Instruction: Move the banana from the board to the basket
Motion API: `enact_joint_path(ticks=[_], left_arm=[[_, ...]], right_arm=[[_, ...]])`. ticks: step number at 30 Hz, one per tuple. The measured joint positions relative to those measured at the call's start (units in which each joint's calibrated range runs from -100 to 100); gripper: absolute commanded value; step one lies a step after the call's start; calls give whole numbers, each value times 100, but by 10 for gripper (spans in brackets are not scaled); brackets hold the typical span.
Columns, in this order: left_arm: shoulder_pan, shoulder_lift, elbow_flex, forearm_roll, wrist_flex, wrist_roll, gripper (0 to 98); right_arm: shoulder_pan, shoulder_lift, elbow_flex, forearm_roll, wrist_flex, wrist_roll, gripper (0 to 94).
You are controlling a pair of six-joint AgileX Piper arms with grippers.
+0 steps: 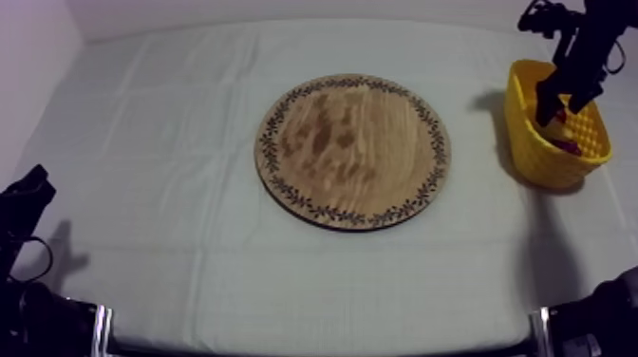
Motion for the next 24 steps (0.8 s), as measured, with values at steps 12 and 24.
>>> enact_joint_path(ticks=[12, 24], left_arm=[[0, 0, 0, 0, 0, 0, 1], [0, 0, 0, 0, 8, 0, 1]], right_arm=[[39, -692, -80, -235, -55, 183, 772], [0, -2278, 816, -670, -928, 455, 547]])
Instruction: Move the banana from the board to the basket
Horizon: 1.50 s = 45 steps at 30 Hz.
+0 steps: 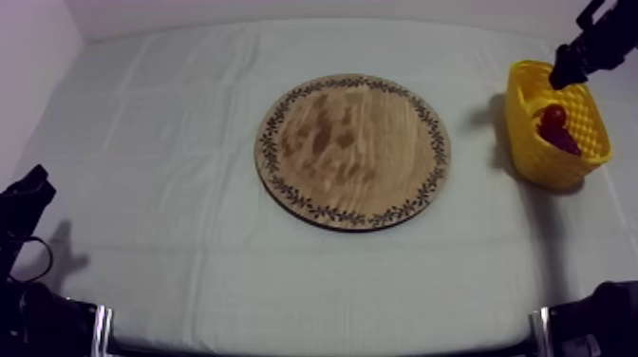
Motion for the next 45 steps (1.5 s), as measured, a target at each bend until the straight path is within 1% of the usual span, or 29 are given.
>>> enact_joint_path(ticks=[6, 9, 12, 16, 18, 21, 26, 29, 32, 34, 37, 39, 41, 43, 45], left_arm=[[0, 0, 0, 0, 0, -3, 1], [0, 0, 0, 0, 0, -3, 1], [0, 0, 0, 0, 0, -3, 1], [0, 0, 0, 0, 0, 0, 1], [0, 0, 0, 0, 0, 0, 1], [0, 0, 0, 0, 0, 0, 1], [0, 0, 0, 0, 0, 0, 1], [0, 0, 0, 0, 0, 0, 1], [0, 0, 0, 0, -6, 0, 1], [0, 0, 0, 0, -6, 0, 1], [0, 0, 0, 0, -6, 0, 1], [0, 0, 0, 0, -6, 0, 1], [0, 0, 0, 0, -6, 0, 1], [0, 0, 0, 0, -6, 0, 1], [0, 0, 0, 0, -6, 0, 1]], right_arm=[[-42, -996, 786, -231, -666, 199, 443], [-104, -1484, 1206, -301, -818, 277, 379], [-171, -1990, 1632, -365, -1000, 318, 297], [-221, -2557, 2268, -485, -1394, 448, 163], [-221, -2804, 2579, -594, -1679, 511, 102], [-213, -3245, 3081, -776, -2081, 652, 45], [-219, -4039, 3939, -1167, -2462, 965, 15], [-203, -4521, 4399, -1430, -2477, 1204, 9], [-222, -5004, 4856, -1697, -2532, 1539, 6], [-258, -5349, 5191, -1830, -2694, 1754, 6], [-358, -5847, 5688, -2021, -3106, 2031, 5], [-418, -6204, 6071, -2063, -3427, 2120, 5], [-479, -6517, 6412, -2020, -3762, 2133, 5], [-554, -6847, 6728, -1813, -4028, 2087, 5], [-611, -7154, 6923, -1681, -4137, 1961, 35]])
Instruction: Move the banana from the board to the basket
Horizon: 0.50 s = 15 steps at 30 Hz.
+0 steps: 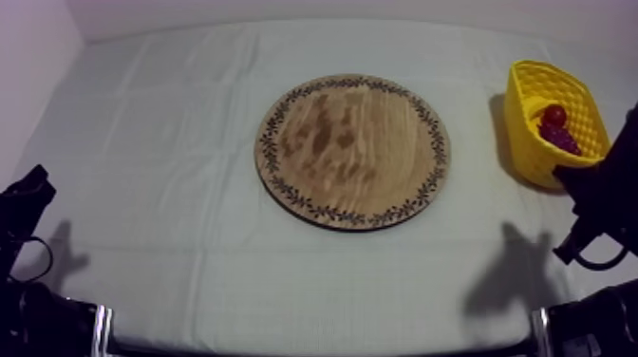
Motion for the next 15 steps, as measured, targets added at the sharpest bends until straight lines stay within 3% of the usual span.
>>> enact_joint_path(ticks=[5, 9, 15], left_arm=[[0, 0, 0, 0, 0, -3, 1], [0, 0, 0, 0, 0, -3, 1], [0, 0, 0, 0, 0, 0, 1]], right_arm=[[-102, -756, 24, 518, 299, -620, 30], [-284, -1349, 156, 1033, 1132, -1314, 12], [-435, -1729, 375, 1523, 758, -1942, 7]])
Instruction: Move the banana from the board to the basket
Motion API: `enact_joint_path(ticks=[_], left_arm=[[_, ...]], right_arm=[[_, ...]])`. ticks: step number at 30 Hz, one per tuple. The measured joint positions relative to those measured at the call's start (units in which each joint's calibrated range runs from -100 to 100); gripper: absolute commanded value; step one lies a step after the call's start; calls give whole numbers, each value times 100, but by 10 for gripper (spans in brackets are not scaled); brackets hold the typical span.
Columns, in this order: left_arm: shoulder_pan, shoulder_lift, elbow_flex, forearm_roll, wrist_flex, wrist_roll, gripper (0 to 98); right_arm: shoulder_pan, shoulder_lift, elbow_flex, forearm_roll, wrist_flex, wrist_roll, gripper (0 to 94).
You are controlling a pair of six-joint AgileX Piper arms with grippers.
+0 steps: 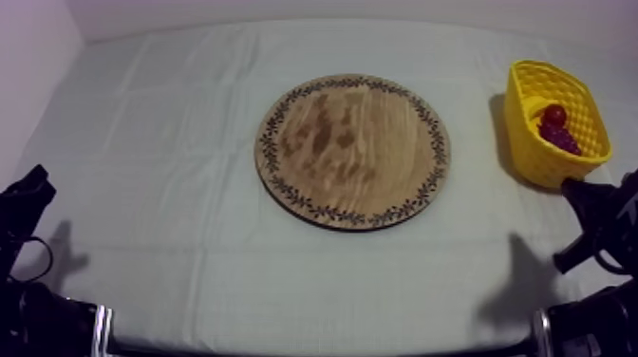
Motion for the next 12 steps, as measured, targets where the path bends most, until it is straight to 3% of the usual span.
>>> enact_joint_path(ticks=[12], left_arm=[[0, 0, 0, 0, 3, -3, 1]], right_arm=[[-7, -20, 80, 48, -260, -525, 7]])
